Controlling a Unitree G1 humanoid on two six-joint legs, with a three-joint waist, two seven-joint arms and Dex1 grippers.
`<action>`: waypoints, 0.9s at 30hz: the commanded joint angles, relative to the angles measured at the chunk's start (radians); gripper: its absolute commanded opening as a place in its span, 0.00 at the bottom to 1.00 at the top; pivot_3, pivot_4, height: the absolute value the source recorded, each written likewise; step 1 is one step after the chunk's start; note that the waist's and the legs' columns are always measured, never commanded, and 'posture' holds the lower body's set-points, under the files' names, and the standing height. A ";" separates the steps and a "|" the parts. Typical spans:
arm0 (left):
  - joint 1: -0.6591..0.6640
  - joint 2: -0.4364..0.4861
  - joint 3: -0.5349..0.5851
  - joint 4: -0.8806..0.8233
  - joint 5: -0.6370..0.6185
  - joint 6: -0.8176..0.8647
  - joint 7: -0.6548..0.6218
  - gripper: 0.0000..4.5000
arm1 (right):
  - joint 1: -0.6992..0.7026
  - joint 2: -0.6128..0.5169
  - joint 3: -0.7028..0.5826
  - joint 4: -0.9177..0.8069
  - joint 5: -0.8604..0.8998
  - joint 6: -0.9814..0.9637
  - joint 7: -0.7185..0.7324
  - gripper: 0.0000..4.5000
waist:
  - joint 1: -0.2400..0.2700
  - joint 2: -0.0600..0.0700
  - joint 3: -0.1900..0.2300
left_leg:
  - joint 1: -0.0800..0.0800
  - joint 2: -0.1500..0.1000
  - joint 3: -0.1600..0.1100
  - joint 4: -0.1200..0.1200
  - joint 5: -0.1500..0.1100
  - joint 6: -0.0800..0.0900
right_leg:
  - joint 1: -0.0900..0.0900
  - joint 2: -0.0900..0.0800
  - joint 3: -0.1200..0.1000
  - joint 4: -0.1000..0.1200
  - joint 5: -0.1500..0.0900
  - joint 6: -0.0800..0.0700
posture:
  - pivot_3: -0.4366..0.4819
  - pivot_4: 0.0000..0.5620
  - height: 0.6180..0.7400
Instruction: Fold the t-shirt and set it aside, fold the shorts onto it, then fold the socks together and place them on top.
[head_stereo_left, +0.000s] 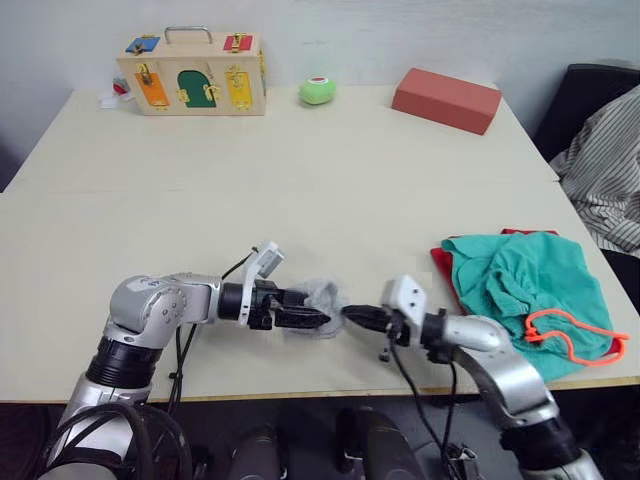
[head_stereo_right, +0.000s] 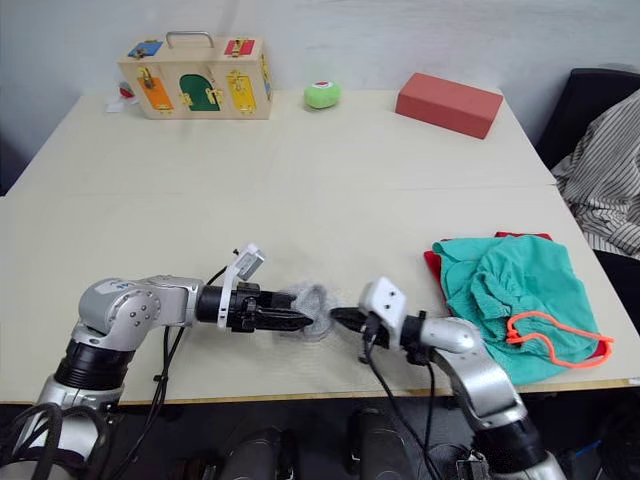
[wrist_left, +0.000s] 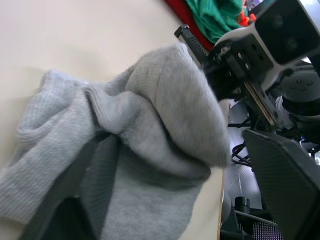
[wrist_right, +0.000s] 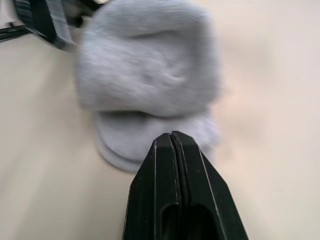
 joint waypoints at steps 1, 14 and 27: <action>0.019 -0.014 0.025 -0.040 -0.024 -0.072 -0.059 0.99 | 0.060 -0.032 -0.114 -0.058 0.032 0.006 -0.050 0.00 | 0.001 0.000 0.000 | 0.000 0.000 0.000 0.000 0.000 0.000 | 0.000 0.000 0.000 0.000 0.000 0.000 | 0.48 0.27 1.00; 0.120 -0.010 0.206 -0.043 0.011 -0.478 -0.190 0.78 | 0.081 0.005 -0.234 -0.181 0.262 0.054 -0.090 0.00 | -0.002 0.001 0.001 | 0.000 0.001 0.000 -0.001 0.000 0.000 | 0.000 0.002 0.000 0.000 0.000 0.000 | 0.48 0.27 1.00; 0.222 -0.005 0.012 0.024 0.361 -0.845 -0.212 0.00 | -0.281 0.069 0.183 -0.035 0.093 0.067 -0.052 0.00 | -0.002 0.001 0.001 | -0.001 0.000 0.000 -0.001 -0.001 0.002 | 0.000 0.001 -0.001 -0.002 0.000 0.001 | 0.48 0.27 1.00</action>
